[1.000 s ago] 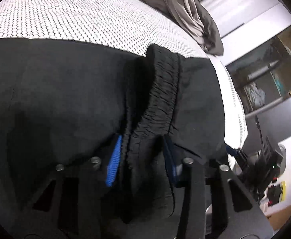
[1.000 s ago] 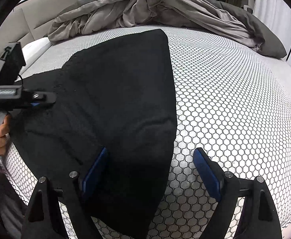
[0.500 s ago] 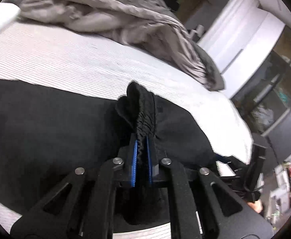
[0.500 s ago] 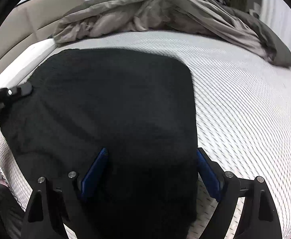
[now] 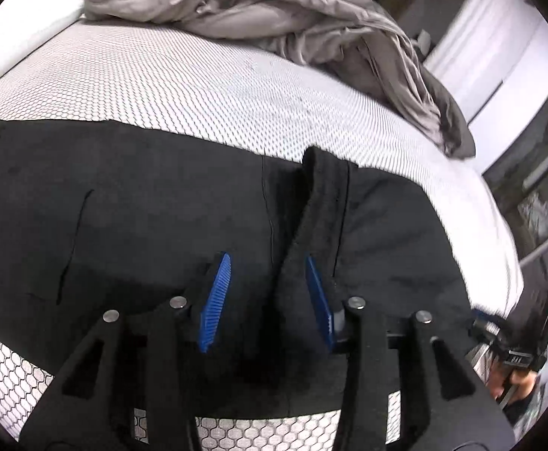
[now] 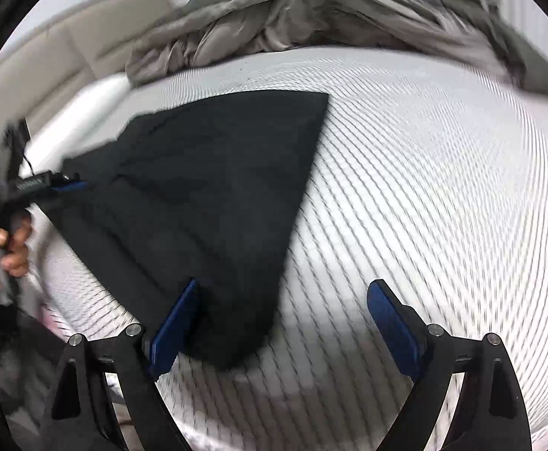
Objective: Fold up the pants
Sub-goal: 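Grasp the elastic waistband with the left tool and lift it, then grasp the pants leg tip with the right tool while left holds waistband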
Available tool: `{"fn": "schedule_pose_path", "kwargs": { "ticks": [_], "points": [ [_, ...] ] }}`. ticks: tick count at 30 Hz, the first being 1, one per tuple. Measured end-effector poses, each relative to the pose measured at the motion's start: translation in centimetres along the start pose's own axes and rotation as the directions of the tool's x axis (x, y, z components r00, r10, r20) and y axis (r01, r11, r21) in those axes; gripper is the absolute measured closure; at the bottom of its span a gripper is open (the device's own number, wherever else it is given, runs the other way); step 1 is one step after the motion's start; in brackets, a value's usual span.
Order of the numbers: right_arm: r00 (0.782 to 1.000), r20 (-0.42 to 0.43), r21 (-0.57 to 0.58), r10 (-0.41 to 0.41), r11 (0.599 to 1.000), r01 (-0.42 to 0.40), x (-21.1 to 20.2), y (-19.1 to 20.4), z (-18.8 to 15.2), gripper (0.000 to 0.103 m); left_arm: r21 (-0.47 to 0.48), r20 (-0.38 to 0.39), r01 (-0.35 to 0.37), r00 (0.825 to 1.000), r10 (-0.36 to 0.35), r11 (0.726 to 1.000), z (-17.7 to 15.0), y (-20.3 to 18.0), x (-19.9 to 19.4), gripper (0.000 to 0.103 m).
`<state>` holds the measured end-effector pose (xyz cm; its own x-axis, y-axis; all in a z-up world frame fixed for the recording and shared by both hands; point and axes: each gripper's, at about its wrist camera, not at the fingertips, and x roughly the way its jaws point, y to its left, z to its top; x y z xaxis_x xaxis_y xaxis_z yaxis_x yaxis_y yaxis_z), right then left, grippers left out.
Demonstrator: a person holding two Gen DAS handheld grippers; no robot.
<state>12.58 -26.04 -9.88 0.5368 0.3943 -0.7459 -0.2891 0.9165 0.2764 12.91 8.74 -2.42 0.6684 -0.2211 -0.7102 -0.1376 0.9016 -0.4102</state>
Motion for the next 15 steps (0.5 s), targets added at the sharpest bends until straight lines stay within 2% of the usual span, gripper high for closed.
{"fn": "schedule_pose_path", "kwargs": {
  "ticks": [2,3,5,6,7,8,9,12,13,15],
  "points": [
    [0.998,0.015,0.064,0.064,0.996,-0.065,-0.5,-1.0,-0.1,0.019,-0.003,0.015,0.002,1.0,-0.002,1.0,0.4,-0.4,-0.3,0.064],
    [0.993,0.021,0.086,0.112,0.99,-0.113,-0.7,-1.3,-0.1,0.027,0.001,0.021,0.004,1.0,-0.004,1.0,0.6,-0.9,-0.4,0.064],
    [0.981,0.02,0.113,0.191,0.975,-0.192,-0.5,-1.2,0.0,0.031,0.027,0.016,0.012,1.0,-0.012,1.0,0.8,-2.1,-0.1,0.063],
    [0.976,0.012,0.115,0.216,0.97,-0.216,-0.1,-0.9,0.0,0.037,0.044,0.009,0.015,1.0,-0.015,0.999,0.4,-2.7,0.0,0.062],
    [0.973,-0.005,0.119,0.23,0.967,-0.227,0.5,-0.5,0.0,0.05,0.068,-0.003,0.019,1.0,-0.019,0.998,0.2,-3.4,0.4,0.062],
    [0.972,-0.02,0.12,0.232,0.966,-0.228,0.9,-0.4,0.0,0.058,0.088,-0.013,0.018,1.0,-0.017,0.996,0.0,-3.9,0.7,0.062],
    [0.978,-0.039,0.104,0.206,0.974,-0.202,1.4,0.1,-0.2,0.07,0.1,-0.014,0.012,1.0,-0.01,0.995,-0.2,-4.4,0.9,0.062],
    [0.983,-0.027,0.042,0.181,0.983,-0.18,0.5,1.0,-1.0,0.079,0.106,-0.015,-0.011,1.0,0.013,0.994,-0.4,-4.7,1.5,0.062],
    [0.982,-0.019,0.043,0.186,0.982,-0.185,0.1,1.0,-1.3,0.085,0.095,-0.019,-0.013,1.0,0.015,0.995,-0.4,-4.5,1.7,0.062],
    [0.983,-0.015,0.039,0.185,0.982,-0.185,-0.8,0.8,-2.5,0.089,0.073,-0.023,-0.017,1.0,0.019,0.997,-0.3,-4.2,2.0,0.062]
  ]
}}
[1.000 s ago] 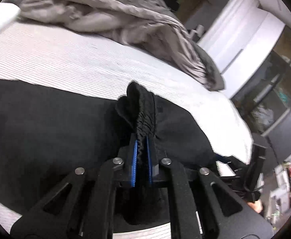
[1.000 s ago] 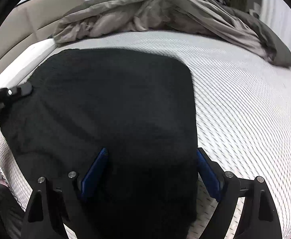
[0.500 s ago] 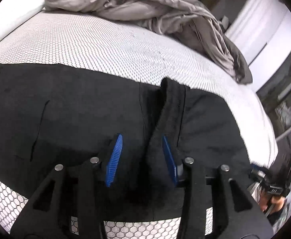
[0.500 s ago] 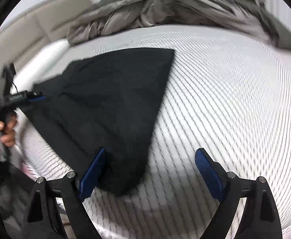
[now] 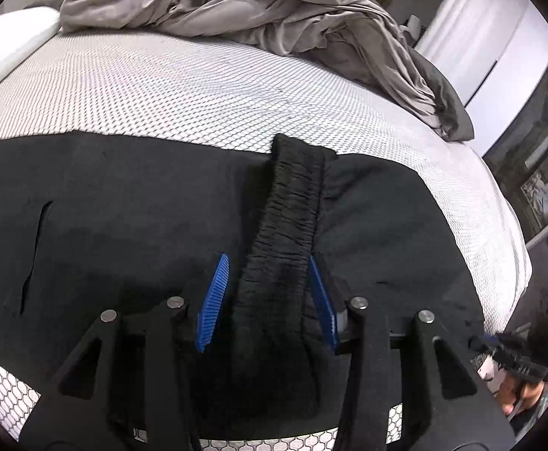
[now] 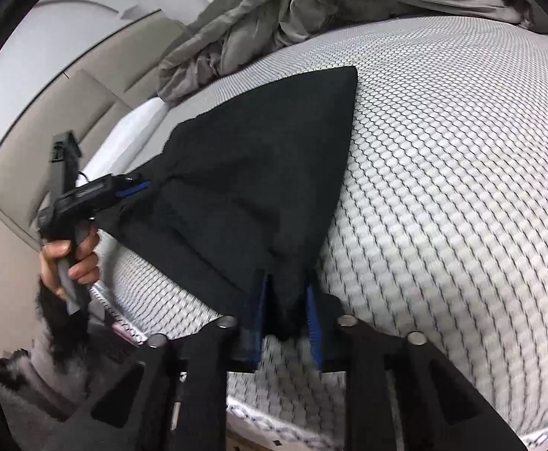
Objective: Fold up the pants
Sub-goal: 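Grasp the pants leg tip with the right tool while left holds waistband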
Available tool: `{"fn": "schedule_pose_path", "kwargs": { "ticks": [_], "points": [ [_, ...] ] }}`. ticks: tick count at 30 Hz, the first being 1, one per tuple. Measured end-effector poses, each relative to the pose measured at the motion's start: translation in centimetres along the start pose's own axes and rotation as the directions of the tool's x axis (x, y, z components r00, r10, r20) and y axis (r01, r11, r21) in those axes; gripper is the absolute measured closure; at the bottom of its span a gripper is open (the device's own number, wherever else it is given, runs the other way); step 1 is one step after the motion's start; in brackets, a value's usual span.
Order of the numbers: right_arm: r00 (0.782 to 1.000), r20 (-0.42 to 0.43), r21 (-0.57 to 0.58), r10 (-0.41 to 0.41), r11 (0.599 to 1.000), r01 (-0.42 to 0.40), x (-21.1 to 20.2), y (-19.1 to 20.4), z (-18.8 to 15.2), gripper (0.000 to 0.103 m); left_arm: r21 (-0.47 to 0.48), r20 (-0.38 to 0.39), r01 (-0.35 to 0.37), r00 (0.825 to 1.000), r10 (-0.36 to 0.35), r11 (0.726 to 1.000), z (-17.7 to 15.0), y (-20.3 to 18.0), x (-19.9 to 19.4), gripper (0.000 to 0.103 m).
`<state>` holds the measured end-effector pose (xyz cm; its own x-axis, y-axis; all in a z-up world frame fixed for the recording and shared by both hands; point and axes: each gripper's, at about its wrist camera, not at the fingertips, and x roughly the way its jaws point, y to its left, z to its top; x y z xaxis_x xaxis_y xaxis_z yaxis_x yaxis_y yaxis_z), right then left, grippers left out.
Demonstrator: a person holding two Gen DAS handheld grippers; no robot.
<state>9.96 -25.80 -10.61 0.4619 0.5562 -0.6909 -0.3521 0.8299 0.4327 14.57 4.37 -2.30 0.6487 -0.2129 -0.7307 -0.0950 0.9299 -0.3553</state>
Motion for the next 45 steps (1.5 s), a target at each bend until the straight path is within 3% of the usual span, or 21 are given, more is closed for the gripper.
{"fn": "schedule_pose_path", "kwargs": {
  "ticks": [3,6,9,11,14,17,20,23,26,29,31,32,34,36,38,41,43,45],
  "points": [
    [1.0,0.007,-0.001,-0.027,1.0,0.027,-0.6,0.0,-1.5,0.089,-0.001,0.003,0.009,1.0,-0.009,1.0,-0.1,-0.1,-0.2,0.062],
    [0.999,0.037,0.024,0.017,1.0,-0.018,-1.5,-0.2,-1.6,0.087,0.031,0.033,0.025,0.999,-0.026,0.999,-0.2,-1.1,-1.2,0.062],
    [0.994,0.081,0.08,0.067,0.994,-0.074,-2.3,-1.1,-0.5,0.073,0.105,0.045,0.062,0.997,-0.067,0.993,-0.8,-3.0,-1.8,0.06],
    [0.995,0.074,0.088,0.063,0.994,-0.07,-1.8,-1.2,-0.1,0.073,0.178,0.02,0.084,0.996,-0.089,0.98,-1.5,-4.5,-1.7,0.056],
    [1.0,-0.012,0.013,-0.014,1.0,0.014,-0.2,-0.7,-0.5,0.09,0.283,-0.039,0.106,0.994,-0.099,0.953,-3.1,-5.8,-1.1,0.056],
    [0.998,-0.033,-0.046,-0.045,0.998,0.043,-0.2,-0.9,-1.0,0.091,0.383,-0.087,0.091,0.994,-0.062,0.919,-5.1,-5.9,-0.6,0.056],
    [0.997,0.057,-0.067,-0.053,0.996,0.057,-2.6,-0.4,-0.8,0.088,0.463,-0.073,0.075,0.996,-0.047,0.883,-6.6,-5.9,-1.1,0.056],
    [0.978,0.199,-0.051,-0.062,0.996,0.074,-4.8,0.6,0.1,0.087,0.51,-0.085,0.067,0.996,-0.027,0.858,-7.5,-6.4,-1.7,0.055],
    [0.954,0.284,-0.096,-0.092,0.988,0.124,-4.2,3.8,1.0,0.086,0.463,-0.054,0.082,0.996,-0.064,0.882,-6.4,-6.4,-3.1,0.055],
    [0.959,0.269,-0.161,-0.09,0.977,0.137,-1.3,7.5,1.9,0.081,0.418,-0.011,0.118,0.992,-0.124,0.901,-5.2,-6.9,-3.6,0.047],
    [0.972,0.217,-0.23,-0.096,0.962,0.146,1.9,10.3,2.0,0.064,0.415,-0.053,0.136,0.991,-0.125,0.9,-5.1,-7.4,-2.5,0.046],
    [0.975,0.19,-0.271,-0.117,0.948,0.166,3.6,11.6,2.4,0.059,0.408,-0.069,0.129,0.991,-0.111,0.904,-5.3,-7.3,-1.7,0.046],
    [0.965,0.111,-0.412,-0.236,0.873,0.261,7.5,13.1,1.5,0.053,0.398,-0.117,0.117,0.99,-0.076,0.91,-6.0,-6.3,-0.1,0.047],
    [0.955,0.138,-0.47,-0.262,0.831,0.296,8.3,12.9,-0.3,0.053,0.424,-0.121,0.154,0.986,-0.113,0.892,-6.8,-5.5,-0.1,0.047],
    [0.944,0.162,-0.426,-0.288,0.842,0.33,6.0,10.8,-1.3,0.053,0.45,-0.108,0.164,0.986,-0.129,0.878,-7.3,-4.9,-1.1,0.047],
    [0.92,0.173,-0.295,-0.351,0.873,0.388,2.6,7.3,-1.9,0.053,0.432,-0.112,0.186,0.982,-0.153,0.883,-7.5,-4.2,-2.3,0.047],
    [0.932,0.155,-0.217,-0.326,0.91,0.354,0.9,5.4,-2.0,0.052,0.43,-0.122,0.184,0.982,-0.145,0.884,-7.3,-4.1,-2.6,0.047],
    [0.933,0.168,-0.185,-0.318,0.92,0.347,-0.2,4.7,-1.5,0.052,0.421,-0.122,0.166,0.985,-0.126,0.892,-6.9,-4.4,-3.0,0.046]
  ]
}}
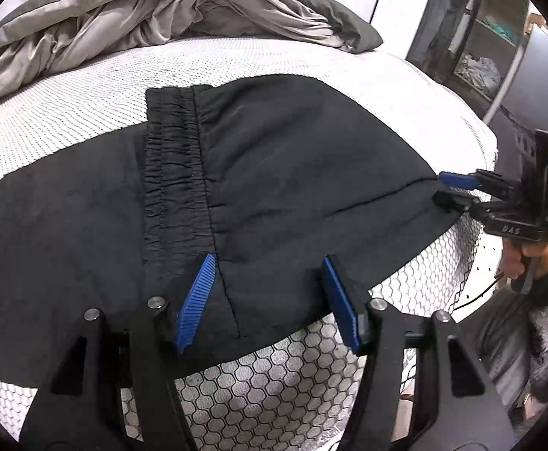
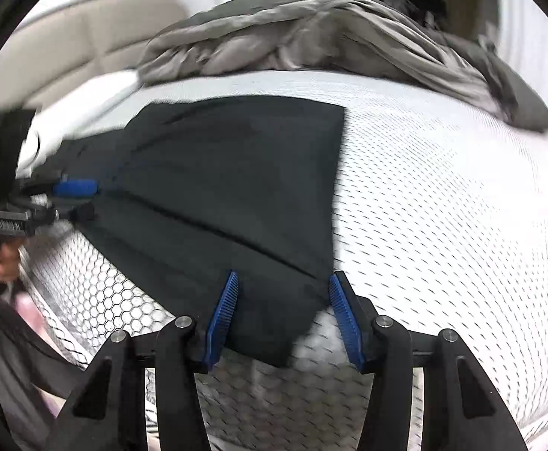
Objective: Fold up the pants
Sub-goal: 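Grasp the pants leg tip with the right tool while left holds waistband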
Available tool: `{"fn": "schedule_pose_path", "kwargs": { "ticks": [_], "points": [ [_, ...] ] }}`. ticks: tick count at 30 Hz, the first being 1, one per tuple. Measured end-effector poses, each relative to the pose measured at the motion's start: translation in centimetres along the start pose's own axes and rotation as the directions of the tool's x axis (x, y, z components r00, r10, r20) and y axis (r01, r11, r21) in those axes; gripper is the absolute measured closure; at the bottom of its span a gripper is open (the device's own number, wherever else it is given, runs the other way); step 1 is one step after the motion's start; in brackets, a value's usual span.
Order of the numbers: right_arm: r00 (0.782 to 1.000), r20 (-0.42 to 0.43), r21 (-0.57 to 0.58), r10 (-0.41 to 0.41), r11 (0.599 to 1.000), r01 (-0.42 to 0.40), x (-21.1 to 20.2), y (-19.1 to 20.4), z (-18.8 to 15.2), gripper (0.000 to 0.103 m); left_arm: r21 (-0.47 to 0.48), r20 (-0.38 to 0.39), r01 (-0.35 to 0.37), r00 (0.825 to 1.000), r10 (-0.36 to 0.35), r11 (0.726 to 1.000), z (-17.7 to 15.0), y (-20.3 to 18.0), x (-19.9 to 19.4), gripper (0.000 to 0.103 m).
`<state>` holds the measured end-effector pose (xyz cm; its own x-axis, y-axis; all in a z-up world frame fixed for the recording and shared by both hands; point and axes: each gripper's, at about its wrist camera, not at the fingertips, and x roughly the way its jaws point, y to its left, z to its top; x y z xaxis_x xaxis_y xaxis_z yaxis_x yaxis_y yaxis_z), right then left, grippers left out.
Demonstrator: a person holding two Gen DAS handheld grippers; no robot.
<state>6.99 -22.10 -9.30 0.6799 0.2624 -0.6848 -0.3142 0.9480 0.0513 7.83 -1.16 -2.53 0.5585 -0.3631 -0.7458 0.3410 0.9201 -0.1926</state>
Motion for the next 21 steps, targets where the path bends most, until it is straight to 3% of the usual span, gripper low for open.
{"fn": "schedule_pose_path", "kwargs": {
  "ticks": [5,7,9,14,17,21],
  "points": [
    [0.987,0.14,0.068,-0.078,0.995,0.069,-1.8,-0.2,2.9,0.052,-0.07,0.118,-0.005,0.993,0.014,0.998,2.7,0.0,-2.6,0.043],
    [0.985,0.168,0.075,-0.026,0.997,0.014,-0.9,1.7,4.4,0.052,-0.095,0.137,0.001,0.99,0.012,0.995,3.8,0.0,-2.2,0.04],
    [0.989,0.148,0.041,0.029,0.999,-0.035,0.9,4.0,5.2,0.052,-0.091,0.112,-0.005,0.994,0.016,0.996,4.6,-0.1,-0.5,0.04],
    [1.0,0.015,-0.084,0.018,0.996,-0.017,6.8,8.2,5.5,0.052,-0.083,0.016,-0.064,0.998,0.066,0.994,4.2,0.3,3.8,0.04],
    [0.999,-0.017,-0.127,-0.05,0.991,0.047,7.9,6.6,4.6,0.053,-0.051,0.021,-0.035,0.999,0.036,0.998,3.2,0.7,3.5,0.04],
    [0.985,-0.023,0.004,-0.17,0.985,0.17,6.5,1.8,3.2,0.052,-0.073,0.016,-0.008,1.0,0.009,0.997,2.3,1.6,2.2,0.04]
  ]
}}
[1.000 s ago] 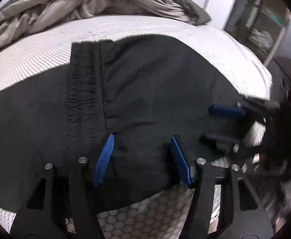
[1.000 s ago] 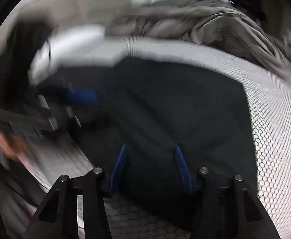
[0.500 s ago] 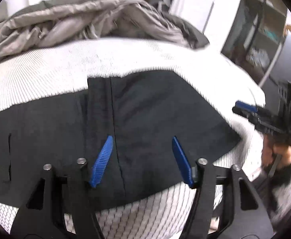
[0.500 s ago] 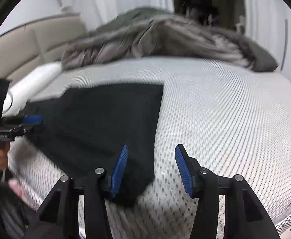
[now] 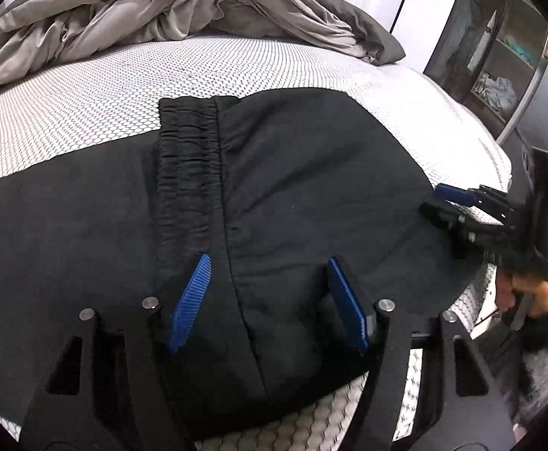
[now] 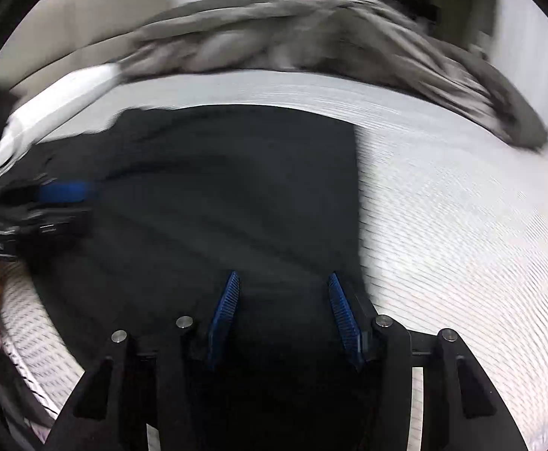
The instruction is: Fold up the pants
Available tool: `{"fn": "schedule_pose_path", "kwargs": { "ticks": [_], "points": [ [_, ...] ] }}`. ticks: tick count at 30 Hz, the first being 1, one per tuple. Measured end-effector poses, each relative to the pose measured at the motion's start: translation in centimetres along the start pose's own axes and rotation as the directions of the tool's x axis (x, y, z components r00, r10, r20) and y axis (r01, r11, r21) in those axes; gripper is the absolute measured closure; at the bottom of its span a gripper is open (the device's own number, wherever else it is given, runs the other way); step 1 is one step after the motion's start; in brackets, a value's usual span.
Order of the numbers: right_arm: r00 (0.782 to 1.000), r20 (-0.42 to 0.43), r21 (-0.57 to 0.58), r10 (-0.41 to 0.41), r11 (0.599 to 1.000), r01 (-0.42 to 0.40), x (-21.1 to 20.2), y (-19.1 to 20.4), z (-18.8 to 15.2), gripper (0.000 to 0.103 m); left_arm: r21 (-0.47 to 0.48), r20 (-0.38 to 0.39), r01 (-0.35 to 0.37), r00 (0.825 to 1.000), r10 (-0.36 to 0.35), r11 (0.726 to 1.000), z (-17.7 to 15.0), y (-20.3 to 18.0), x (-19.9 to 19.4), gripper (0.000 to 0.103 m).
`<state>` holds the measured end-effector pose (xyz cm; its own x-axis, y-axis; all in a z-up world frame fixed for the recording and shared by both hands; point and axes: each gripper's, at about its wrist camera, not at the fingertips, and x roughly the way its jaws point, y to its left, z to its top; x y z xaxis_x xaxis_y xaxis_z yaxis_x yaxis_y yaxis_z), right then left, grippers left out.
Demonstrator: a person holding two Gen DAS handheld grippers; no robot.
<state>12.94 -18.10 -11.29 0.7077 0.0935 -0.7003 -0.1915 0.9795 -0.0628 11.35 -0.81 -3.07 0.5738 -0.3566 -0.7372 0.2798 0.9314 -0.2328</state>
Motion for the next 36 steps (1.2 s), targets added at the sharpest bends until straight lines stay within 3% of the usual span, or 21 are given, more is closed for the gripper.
{"fn": "schedule_pose_path", "kwargs": {
  "ticks": [3,6,9,13,16,21,24,26,28,30,33,36],
  "points": [
    [0.996,0.022,0.102,0.086,0.991,-0.087,-1.5,-1.5,0.4,0.052,-0.023,0.017,-0.01,1.0,0.011,1.0,0.5,0.3,-1.2,0.04],
    [0.989,0.079,0.037,0.126,0.991,-0.129,-2.6,0.0,2.8,0.051,-0.022,0.081,-0.017,0.997,0.019,1.0,2.3,-0.2,-2.5,0.04],
    [0.985,0.042,-0.014,0.168,0.986,-0.167,-0.8,2.1,5.7,0.051,0.002,0.092,-0.042,0.995,0.042,0.999,4.8,-0.9,-1.3,0.04],
    [0.979,-0.052,-0.084,0.196,0.976,-0.2,3.0,4.8,7.3,0.051,0.036,0.012,-0.06,0.998,0.059,0.998,7.2,-1.5,2.8,0.04],
    [0.979,-0.142,-0.174,0.144,0.97,-0.168,6.3,6.4,6.1,0.052,0.046,-0.053,-0.084,0.995,0.086,0.995,7.5,-0.5,5.8,0.04],
    [0.992,-0.124,-0.141,0.038,0.988,-0.056,5.3,2.5,5.0,0.052,0.054,-0.071,-0.044,0.996,0.048,0.998,7.3,1.4,4.9,0.042],
    [0.994,-0.098,-0.137,0.055,0.988,-0.068,4.2,1.4,4.6,0.052,0.03,-0.092,-0.089,0.992,0.091,0.996,7.3,2.3,3.9,0.042],
    [0.995,-0.064,-0.127,0.071,0.989,-0.079,3.1,1.3,5.0,0.051,-0.023,-0.048,-0.13,0.991,0.128,0.991,7.9,3.0,2.7,0.042],
    [0.991,-0.022,-0.064,0.135,0.989,-0.136,2.4,1.4,6.4,0.051,-0.056,0.025,-0.119,0.992,0.12,0.991,8.9,3.1,2.0,0.042],
    [0.987,-0.003,-0.033,0.163,0.986,-0.163,2.6,2.1,7.6,0.051,-0.041,0.045,-0.117,0.992,0.119,0.992,9.8,2.2,2.5,0.042],
    [0.981,-0.018,-0.013,0.191,0.981,-0.191,4.6,4.1,9.6,0.051,0.002,0.015,-0.158,0.987,0.158,0.987,10.6,0.6,5.0,0.041],
    [0.984,-0.097,-0.058,0.149,0.986,-0.155,8.0,6.7,10.1,0.051,0.012,-0.057,-0.231,0.971,0.231,0.973,10.9,0.9,8.0,0.041]
  ]
}}
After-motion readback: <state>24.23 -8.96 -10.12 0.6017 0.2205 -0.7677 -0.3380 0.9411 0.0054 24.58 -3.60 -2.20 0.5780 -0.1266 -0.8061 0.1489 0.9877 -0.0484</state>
